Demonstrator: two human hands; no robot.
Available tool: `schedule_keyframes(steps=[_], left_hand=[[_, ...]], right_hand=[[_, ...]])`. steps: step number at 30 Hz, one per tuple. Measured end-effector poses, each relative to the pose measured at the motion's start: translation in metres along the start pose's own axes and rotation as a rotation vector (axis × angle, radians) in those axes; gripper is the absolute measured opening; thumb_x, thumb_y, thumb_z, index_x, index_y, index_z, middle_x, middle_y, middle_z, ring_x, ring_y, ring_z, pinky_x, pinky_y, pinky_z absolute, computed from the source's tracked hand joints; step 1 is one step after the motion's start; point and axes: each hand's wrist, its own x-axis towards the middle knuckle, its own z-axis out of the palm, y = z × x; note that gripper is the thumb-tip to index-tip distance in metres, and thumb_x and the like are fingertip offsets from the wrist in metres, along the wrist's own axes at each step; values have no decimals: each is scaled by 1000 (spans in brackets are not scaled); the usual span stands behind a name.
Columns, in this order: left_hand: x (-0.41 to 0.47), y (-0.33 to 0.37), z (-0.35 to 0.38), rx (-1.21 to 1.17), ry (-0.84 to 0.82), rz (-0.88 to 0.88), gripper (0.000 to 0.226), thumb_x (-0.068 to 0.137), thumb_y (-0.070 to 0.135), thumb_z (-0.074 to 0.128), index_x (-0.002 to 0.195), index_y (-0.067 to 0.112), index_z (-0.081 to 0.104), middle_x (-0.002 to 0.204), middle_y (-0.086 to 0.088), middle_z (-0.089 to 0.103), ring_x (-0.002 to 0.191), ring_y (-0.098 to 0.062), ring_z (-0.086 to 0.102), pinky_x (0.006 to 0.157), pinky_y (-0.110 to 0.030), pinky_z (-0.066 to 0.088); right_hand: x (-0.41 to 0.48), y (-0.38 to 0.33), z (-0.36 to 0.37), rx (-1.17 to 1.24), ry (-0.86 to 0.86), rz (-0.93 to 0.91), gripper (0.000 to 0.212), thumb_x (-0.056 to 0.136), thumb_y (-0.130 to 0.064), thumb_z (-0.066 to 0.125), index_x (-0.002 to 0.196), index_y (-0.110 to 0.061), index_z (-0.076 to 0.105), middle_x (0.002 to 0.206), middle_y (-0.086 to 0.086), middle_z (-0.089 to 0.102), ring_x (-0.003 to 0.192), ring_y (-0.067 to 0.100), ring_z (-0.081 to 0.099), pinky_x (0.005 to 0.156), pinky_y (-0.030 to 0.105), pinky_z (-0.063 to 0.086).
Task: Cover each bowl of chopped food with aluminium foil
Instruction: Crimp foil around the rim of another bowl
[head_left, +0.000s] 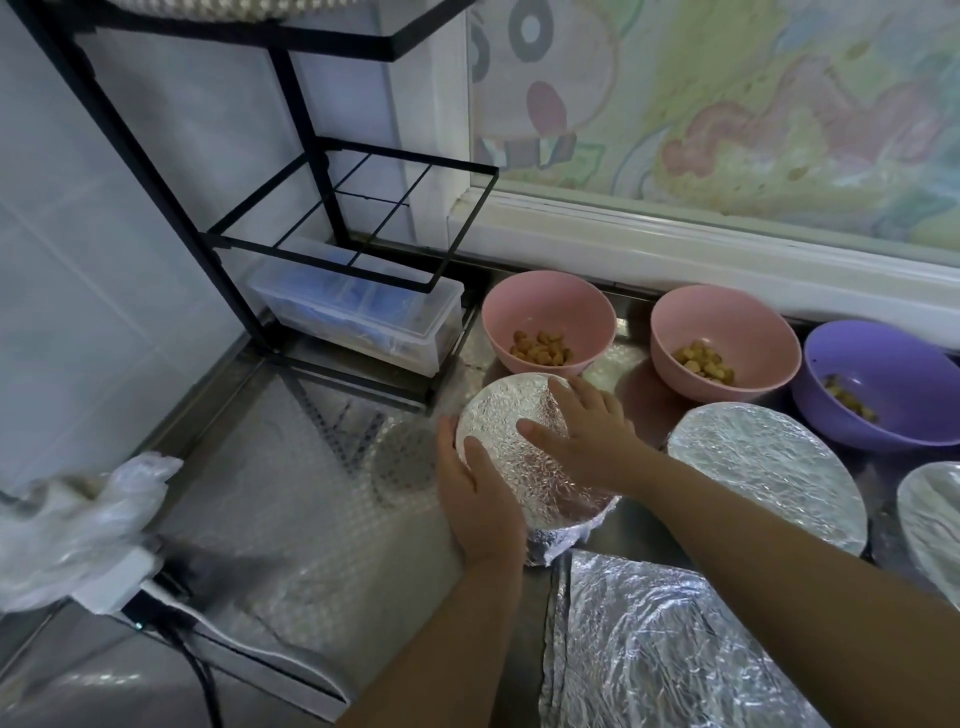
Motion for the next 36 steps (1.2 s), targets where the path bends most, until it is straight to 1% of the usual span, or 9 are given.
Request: schedule_keyframes(steps=[3, 6, 10, 13, 16, 20, 25, 33, 36], left_hand=[[12, 10, -3, -114, -111, -94, 40, 109, 26, 32, 144, 25, 50, 143, 6, 53, 130, -9, 49, 108, -23, 40], [37, 13, -5, -12, -243, -98, 39, 110, 20, 32, 141, 18, 54, 135, 2, 58, 118, -9, 54, 78, 5, 39], [77, 13, -7, 59, -446, -156, 47, 100, 53, 30, 122, 33, 67, 123, 2, 68, 108, -13, 65, 89, -21, 54], [84, 22, -11, 200, -426, -56, 36, 107, 37, 28, 115, 31, 63, 120, 6, 65, 107, -9, 62, 78, -4, 42], [72, 31, -19, 153, -254, 32, 40, 108, 31, 31, 132, 20, 61, 132, 8, 61, 120, -7, 55, 89, -14, 38], [18, 27, -26, 100, -115, 113, 39, 108, 23, 35, 145, 22, 48, 136, 20, 48, 123, 10, 44, 92, 0, 30], [-7, 7, -10, 98, -89, -10, 45, 108, 21, 33, 153, 23, 35, 156, 8, 38, 142, -7, 35, 115, -26, 32], [4, 22, -5, -179, -80, -209, 39, 109, 23, 34, 145, 31, 47, 135, 16, 50, 126, -5, 48, 104, -25, 40], [15, 21, -2, -195, -103, -236, 37, 107, 23, 36, 136, 33, 57, 135, 14, 56, 126, -9, 52, 110, -36, 42]], right_hand=[[-3, 1, -6, 117, -35, 72, 90, 92, -75, 38, 162, -28, 8, 170, 3, -5, 154, 36, -8, 121, 59, 8], [-8, 4, -7, 204, -67, 151, 91, 90, -76, 40, 162, -30, 9, 170, 5, -4, 154, 39, -3, 122, 59, 12], [-23, 10, -13, 368, -128, 220, 100, 87, -76, 49, 162, -29, 3, 169, 7, 0, 153, 37, 15, 122, 56, 23], [-32, 12, -22, 337, -141, 220, 99, 90, -71, 50, 162, -29, -5, 168, 13, 6, 153, 37, 16, 120, 49, 22], [-23, 9, -26, 147, -1, 152, 110, 79, -83, 44, 162, -30, -4, 169, 13, 3, 154, 42, 6, 121, 58, 15], [-11, 3, -21, 71, 43, -93, 99, 84, -75, 48, 162, -26, 11, 170, 2, 4, 154, 37, 1, 121, 58, 14], [-2, 7, -2, 93, 89, -109, 94, 88, -74, 37, 162, -22, 16, 170, 2, 10, 155, 32, 6, 122, 52, 13], [1, 5, -4, 261, 96, -40, 71, 102, -56, 41, 162, -25, 19, 169, 3, 13, 154, 30, 6, 122, 50, 11], [-4, 5, -6, 317, 53, 34, 76, 101, -60, 40, 163, -23, 16, 170, 1, 6, 155, 29, -2, 122, 52, 9]])
